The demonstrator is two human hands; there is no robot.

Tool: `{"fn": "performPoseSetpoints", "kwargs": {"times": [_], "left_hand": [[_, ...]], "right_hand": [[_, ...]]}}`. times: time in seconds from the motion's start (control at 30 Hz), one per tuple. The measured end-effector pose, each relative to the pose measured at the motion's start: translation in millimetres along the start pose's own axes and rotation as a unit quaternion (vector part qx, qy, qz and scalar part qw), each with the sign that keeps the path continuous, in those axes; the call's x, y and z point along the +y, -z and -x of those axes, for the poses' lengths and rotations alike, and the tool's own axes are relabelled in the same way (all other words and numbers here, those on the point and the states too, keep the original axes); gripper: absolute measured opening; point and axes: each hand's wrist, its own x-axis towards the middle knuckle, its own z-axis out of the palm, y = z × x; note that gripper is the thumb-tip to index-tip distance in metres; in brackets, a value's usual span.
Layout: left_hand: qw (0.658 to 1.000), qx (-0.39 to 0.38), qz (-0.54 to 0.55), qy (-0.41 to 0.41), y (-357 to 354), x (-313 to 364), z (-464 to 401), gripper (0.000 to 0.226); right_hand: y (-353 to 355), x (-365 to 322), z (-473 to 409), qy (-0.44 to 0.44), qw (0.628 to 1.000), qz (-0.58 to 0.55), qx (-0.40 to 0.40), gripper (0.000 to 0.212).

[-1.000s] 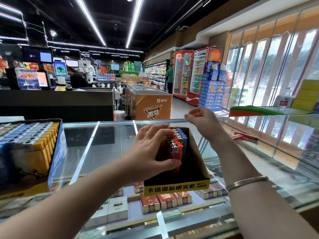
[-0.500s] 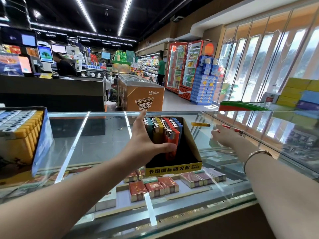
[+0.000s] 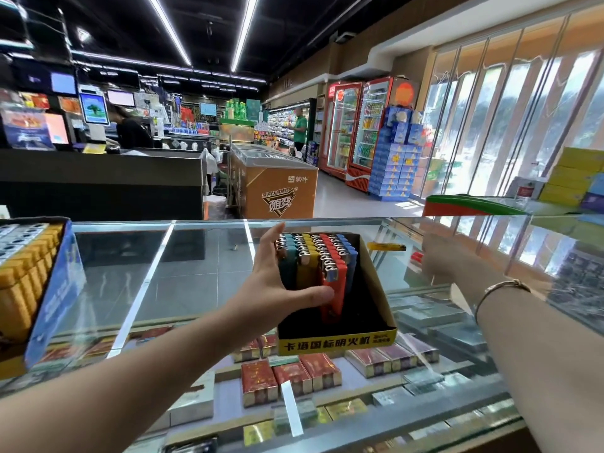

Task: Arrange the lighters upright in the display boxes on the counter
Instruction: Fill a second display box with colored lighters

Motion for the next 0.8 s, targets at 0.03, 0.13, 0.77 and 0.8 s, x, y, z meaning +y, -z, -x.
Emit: {"fn": "performPoseSetpoints", "kwargs": {"times": [0.03, 0.13, 0.77, 0.8], "left_hand": [[1.0, -0.008, 0.011, 0.007, 1.4, 1.0, 0.8, 0.1], [0.999, -0.026, 0.034, 0.022, 5.1, 1.4, 1.0, 0.095], [0.993, -0.061, 0.085, 0.05, 10.7, -6.3, -3.4, 0.097], [0.994, -0.059, 0.083, 0.049, 10.3, -6.6, -3.6, 0.098]], "right_hand": [[2.9, -1.4, -0.3, 0.018, 1.0, 0.004, -0.016, 0.018], [4.5, -4.3, 0.8, 0.041, 0.998, 0.029, -0.032, 0.003], [-22.5, 14.9, -31.0, -0.059, 0.996, 0.054, 0.027, 0.03], [-21.6, 11.5, -31.0, -0.066, 0.995, 0.065, 0.043, 0.031]]}}
